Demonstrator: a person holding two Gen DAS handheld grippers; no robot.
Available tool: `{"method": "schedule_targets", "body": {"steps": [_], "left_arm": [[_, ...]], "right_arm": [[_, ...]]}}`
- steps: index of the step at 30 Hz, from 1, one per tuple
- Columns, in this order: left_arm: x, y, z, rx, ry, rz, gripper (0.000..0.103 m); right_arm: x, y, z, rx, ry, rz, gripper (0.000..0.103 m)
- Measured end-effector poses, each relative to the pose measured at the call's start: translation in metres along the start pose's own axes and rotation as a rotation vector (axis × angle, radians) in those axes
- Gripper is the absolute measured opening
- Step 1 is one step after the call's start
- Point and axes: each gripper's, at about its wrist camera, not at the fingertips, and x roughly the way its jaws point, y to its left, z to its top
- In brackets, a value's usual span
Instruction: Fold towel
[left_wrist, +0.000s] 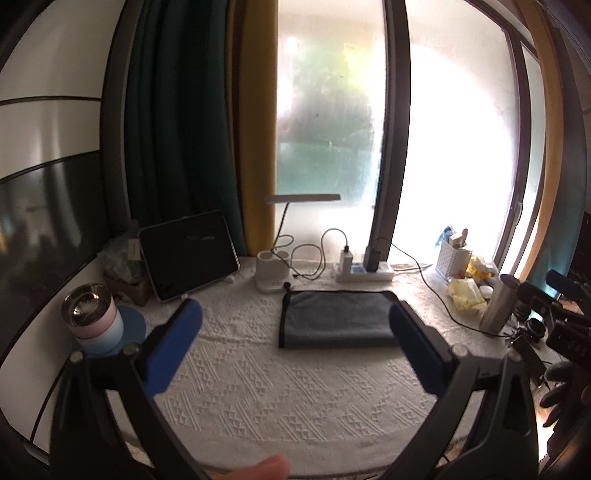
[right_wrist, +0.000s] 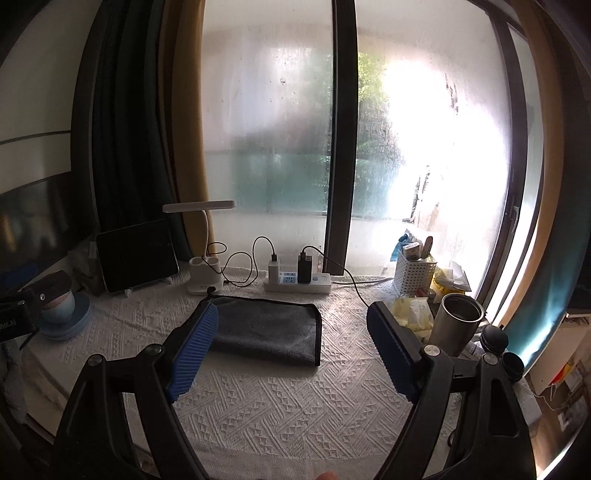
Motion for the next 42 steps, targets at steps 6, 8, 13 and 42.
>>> {"method": "schedule_targets", "body": {"steps": [6, 8, 13, 42], "left_arm": [[-0.032, -0.004, 0.008, 0.012, -0.058, -0.001, 0.102], [-0.043, -0.004, 0.012, 0.013, -0.077, -0.006, 0.102], [-0.068, -0.009, 0.019, 0.038, -0.125, -0.008, 0.102], [-0.088, -0.016, 0.009, 0.051, -0.132, -0.036, 0.102]], "right_arm": [[-0.033, -0.003, 0.003, 0.007, -0.055, -0.009, 0.085], [-0.044, -0.003, 0.005, 0.008, -0.073, -0.010, 0.085], [-0.075, 0.000, 0.009, 0.003, -0.116, -0.017, 0.085], [-0.102, 0.008, 0.005, 0.007, -0.138, 0.030, 0.086]]}}
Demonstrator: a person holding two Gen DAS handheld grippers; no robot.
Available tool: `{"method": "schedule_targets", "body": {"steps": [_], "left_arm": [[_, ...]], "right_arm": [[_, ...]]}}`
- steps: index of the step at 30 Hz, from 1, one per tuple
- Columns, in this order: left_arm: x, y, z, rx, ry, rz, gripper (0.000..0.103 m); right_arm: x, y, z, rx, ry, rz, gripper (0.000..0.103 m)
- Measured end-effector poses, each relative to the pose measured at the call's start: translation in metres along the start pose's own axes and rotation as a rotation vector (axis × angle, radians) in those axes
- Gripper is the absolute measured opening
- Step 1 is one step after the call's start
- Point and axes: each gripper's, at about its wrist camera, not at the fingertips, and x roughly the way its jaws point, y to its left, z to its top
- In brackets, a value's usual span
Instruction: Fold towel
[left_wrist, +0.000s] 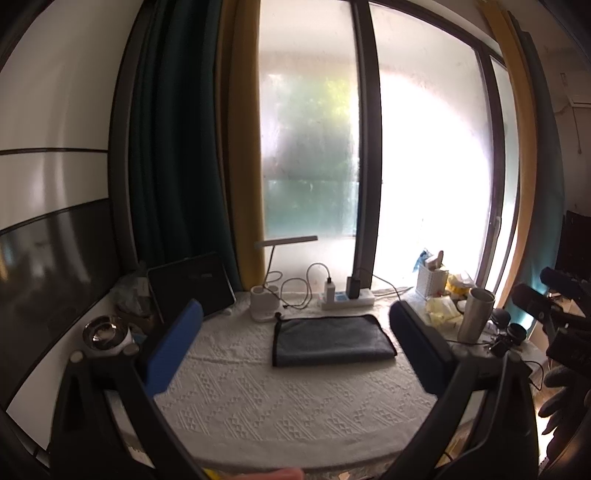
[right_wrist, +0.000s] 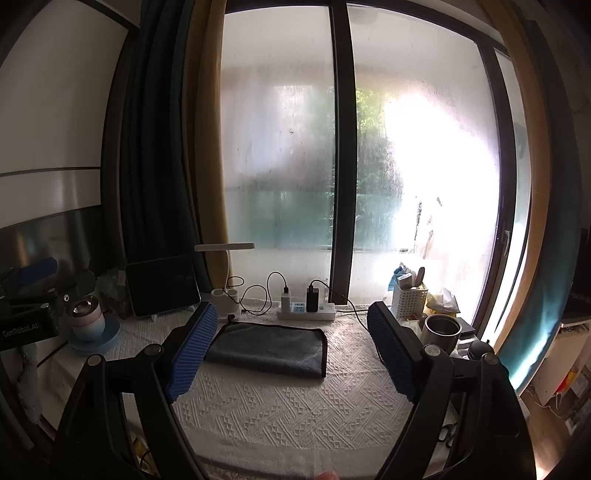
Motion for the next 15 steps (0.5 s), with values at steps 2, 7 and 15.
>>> {"method": "schedule_targets", "body": {"steps": [2, 7, 15], "left_arm": [[0.0009, -0.0001, -0.0012, 0.000, 0.003, -0.002, 0.102], [0.0018, 0.0009, -0.0022, -0.007, 0.004, -0.001, 0.102], [0.0030, 0.0022, -0.0028, -0.008, 0.007, -0.002, 0.102]], "right_arm": [[0.0010, 0.0006, -0.0010, 0.000, 0.003, 0.000, 0.086], [0.0034, 0.0038, -0.0025, -0.005, 0.009, 0.003, 0.086], [0.0040, 0.0055, -0.0040, -0.003, 0.014, 0.006, 0.086]]}}
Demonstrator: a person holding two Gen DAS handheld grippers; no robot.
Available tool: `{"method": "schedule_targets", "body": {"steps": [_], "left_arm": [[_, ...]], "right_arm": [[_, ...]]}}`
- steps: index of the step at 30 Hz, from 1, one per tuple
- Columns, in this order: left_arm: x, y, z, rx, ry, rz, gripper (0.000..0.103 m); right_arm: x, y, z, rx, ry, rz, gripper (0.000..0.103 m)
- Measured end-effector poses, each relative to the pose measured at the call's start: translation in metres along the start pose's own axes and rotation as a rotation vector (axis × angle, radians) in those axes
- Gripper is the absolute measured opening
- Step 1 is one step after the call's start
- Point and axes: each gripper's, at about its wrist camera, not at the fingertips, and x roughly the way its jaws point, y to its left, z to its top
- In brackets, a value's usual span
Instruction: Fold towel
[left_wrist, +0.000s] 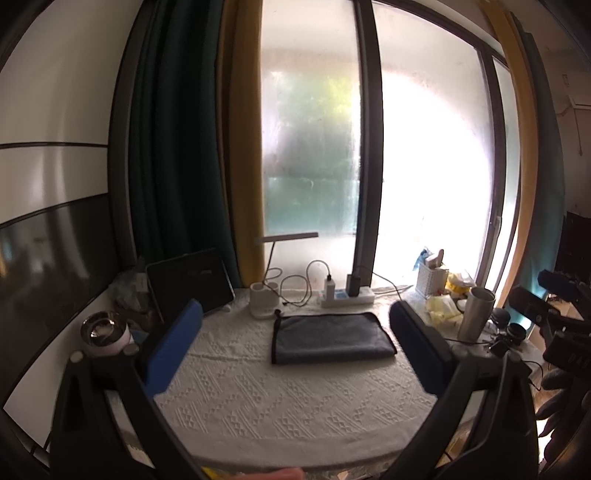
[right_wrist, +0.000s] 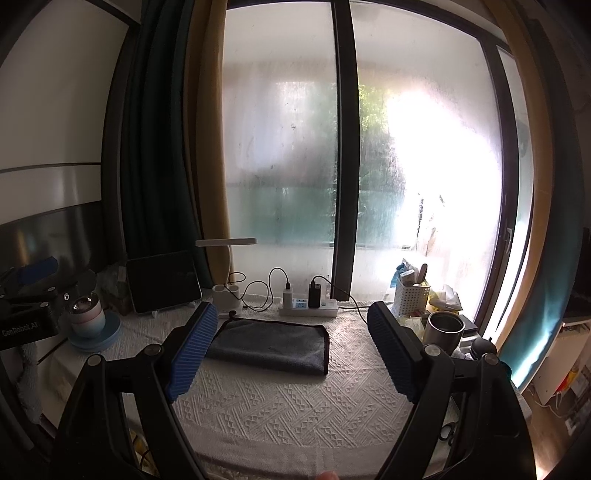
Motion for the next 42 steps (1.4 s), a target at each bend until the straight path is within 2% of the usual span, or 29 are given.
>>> {"method": "schedule_targets", "body": {"steps": [42], "left_arm": [[0.0000, 0.0008, -0.0004, -0.005, -0.007, 0.011, 0.102]], "right_arm": [[0.0027, 0.0005, -0.0009, 0.002, 0.006, 0.004, 0.086]]}}
